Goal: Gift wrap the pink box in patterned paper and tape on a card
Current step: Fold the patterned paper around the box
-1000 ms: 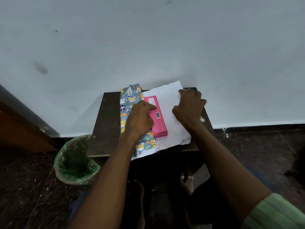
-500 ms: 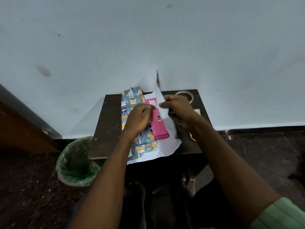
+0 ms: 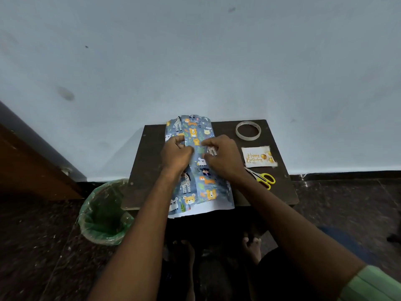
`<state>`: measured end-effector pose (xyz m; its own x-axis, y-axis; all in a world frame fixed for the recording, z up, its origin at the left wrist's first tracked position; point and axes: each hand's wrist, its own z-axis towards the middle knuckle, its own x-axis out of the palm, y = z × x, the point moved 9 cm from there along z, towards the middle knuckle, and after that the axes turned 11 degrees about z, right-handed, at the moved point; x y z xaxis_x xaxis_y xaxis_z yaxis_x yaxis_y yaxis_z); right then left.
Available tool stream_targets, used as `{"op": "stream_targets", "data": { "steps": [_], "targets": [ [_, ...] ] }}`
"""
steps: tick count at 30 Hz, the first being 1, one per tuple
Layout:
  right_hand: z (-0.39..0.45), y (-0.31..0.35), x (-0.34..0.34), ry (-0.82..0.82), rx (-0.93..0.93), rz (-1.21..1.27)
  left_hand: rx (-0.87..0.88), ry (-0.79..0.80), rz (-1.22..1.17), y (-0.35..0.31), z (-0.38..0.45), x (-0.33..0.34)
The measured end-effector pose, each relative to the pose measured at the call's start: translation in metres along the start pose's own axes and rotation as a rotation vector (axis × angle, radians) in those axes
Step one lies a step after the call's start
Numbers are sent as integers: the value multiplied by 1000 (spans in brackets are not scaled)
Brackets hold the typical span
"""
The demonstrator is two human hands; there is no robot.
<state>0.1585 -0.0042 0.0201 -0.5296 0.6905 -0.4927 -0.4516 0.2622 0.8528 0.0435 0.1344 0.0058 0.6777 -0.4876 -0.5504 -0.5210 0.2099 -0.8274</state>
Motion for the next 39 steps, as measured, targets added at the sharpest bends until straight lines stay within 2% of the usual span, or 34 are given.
{"op": "stream_targets", "data": {
  "steps": [3, 7, 11, 13, 16, 19, 22, 25, 29, 31, 34, 37, 39],
  "targets": [
    [-6, -5, 12, 25, 33, -127, 85, -78, 168, -9, -4, -8],
    [-11, -3, 26, 77, -14, -47, 159, -125, 306, -15, -6, -15],
    [-10, -11, 23, 124, 91, 40, 229, -237, 473, -14, -8, -41],
    [-10, -15, 27, 170, 141, 57, 150, -148, 583, 5, 0, -43],
    [-9, -18, 33, 196, 139, 23, 111, 152, 457, 29, 6, -21],
    [-8, -14, 34, 224, 136, 17, 121, 290, 364, 29, 1, -2],
    [-9, -9, 36, 249, 98, -110, 70, 354, 293, 25, -10, 9],
    [-12, -3, 41, 249, 67, -226, 88, 325, 314, 24, -11, 11],
    [-9, 2, 45, 267, 43, -277, 127, 322, 423, 20, -13, 12],
    [-8, 4, 45, 279, 29, -304, 126, 299, 405, 21, -11, 12],
    [-10, 10, 39, 195, 56, -386, 84, 206, 184, 18, -13, 8],
    [-16, 13, 39, 120, 134, -491, -102, 6, -197, 26, -15, -10],
    [-15, 16, 42, 120, 119, -501, -166, -98, -184, 35, -17, -24]
  ]
}}
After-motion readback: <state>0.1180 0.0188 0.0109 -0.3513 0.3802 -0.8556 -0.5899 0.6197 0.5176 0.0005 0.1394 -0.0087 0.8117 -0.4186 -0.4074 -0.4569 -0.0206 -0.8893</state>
